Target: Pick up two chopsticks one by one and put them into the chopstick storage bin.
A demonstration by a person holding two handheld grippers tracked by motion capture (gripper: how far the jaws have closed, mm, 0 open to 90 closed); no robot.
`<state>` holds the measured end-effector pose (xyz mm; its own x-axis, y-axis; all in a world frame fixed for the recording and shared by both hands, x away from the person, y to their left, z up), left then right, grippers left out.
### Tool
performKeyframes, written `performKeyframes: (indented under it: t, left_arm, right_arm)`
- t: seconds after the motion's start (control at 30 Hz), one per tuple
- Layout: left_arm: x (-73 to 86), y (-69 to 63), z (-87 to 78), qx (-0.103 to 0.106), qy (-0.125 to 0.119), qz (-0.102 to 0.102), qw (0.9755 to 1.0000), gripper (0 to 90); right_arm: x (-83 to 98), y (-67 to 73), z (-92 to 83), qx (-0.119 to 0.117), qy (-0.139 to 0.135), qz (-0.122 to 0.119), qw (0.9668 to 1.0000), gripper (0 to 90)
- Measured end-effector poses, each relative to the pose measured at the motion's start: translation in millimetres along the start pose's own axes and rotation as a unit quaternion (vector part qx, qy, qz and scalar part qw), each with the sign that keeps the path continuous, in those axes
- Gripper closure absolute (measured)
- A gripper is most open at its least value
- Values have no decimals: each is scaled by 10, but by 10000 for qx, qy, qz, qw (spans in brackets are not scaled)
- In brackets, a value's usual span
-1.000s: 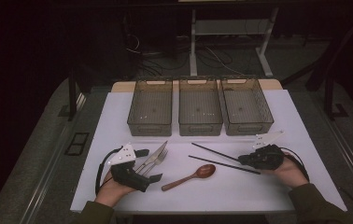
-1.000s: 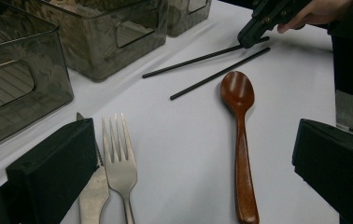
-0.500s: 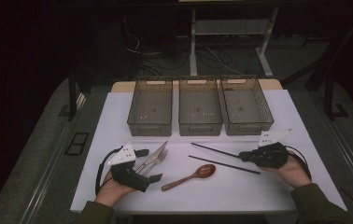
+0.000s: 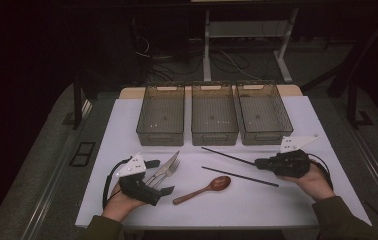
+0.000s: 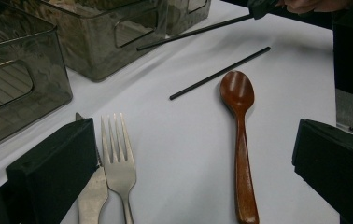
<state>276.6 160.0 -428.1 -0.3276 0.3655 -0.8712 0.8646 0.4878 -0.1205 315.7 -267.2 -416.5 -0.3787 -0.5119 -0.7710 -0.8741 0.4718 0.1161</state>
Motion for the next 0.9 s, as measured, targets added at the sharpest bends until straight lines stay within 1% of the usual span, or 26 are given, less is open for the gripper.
performKeyframes:
  t: [0.23,0.43,0.57,0.8,0.9]
  left_arm:
    - [-2,1,1,4,-14,-12,10000,0]
    - [-5,5,4,5,-15,17,10000,0]
    - [-5,4,8,7,-23,-24,10000,0]
    - [2,9,6,1,-9,-6,10000,0]
    - [2,16,8,-4,-22,-16,10000,0]
  right_arm:
    - [-93,11,-13,-32,-115,100,9999,848]
    - [-210,32,-31,-64,-309,67,9995,848]
    - [-288,23,3,-66,-346,21,9994,848]
    - [-446,11,80,10,-412,46,9991,847]
    - [-523,0,118,89,-367,69,9993,847]
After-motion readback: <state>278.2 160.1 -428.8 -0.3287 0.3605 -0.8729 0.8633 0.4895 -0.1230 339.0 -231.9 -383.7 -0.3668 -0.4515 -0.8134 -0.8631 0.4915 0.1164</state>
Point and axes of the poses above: each handheld gripper's, and its own axes: z roughly forward along the jaws, x roughly out of its underside, y roughly to its left, the point moved 2 cm from there along z, roughly forward along the jaws, and after that the axes turned 2 degrees about y, right-handed, at the moved point
